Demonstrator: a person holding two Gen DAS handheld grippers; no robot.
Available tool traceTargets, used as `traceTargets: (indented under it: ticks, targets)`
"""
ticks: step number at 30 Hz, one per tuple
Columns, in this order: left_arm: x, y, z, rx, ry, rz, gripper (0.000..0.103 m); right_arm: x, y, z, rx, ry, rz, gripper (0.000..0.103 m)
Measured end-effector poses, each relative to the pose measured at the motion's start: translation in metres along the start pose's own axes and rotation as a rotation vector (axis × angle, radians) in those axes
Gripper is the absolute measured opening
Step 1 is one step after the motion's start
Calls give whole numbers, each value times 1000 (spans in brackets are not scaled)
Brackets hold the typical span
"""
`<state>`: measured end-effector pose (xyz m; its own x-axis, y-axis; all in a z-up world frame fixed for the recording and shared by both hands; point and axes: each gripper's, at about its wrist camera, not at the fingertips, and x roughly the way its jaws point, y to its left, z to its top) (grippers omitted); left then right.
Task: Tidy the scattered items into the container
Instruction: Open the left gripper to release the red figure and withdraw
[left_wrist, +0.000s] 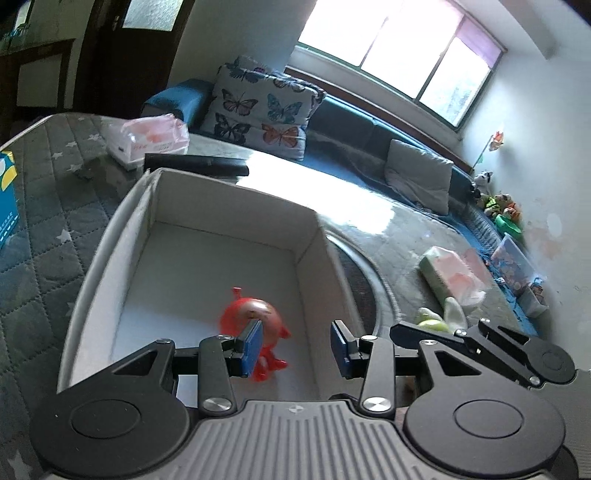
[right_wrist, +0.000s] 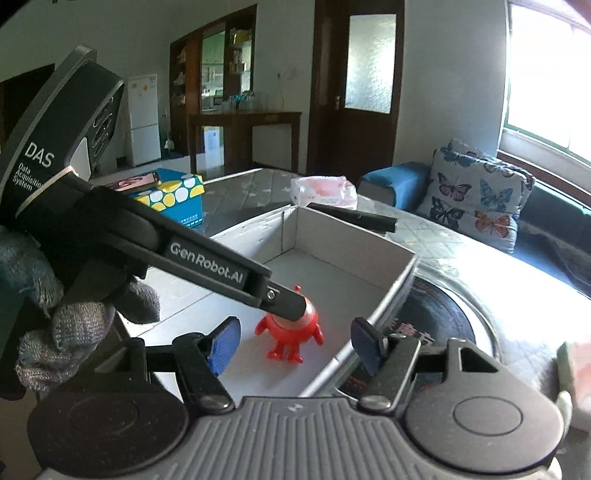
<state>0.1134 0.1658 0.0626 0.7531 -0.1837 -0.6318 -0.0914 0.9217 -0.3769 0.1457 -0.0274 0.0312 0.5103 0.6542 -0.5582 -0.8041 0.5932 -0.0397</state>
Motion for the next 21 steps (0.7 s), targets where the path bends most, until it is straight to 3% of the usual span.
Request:
traceTargets:
  ticks: [10, 21]
  targets:
    - [-10, -45, -22, 41, -2, -64, 43, -50, -12, -34, 60, -25, -62, 68]
    - [2, -87, -47, 89, 51, -129, 43, -87, -32, -74, 147, -15, -168, 69]
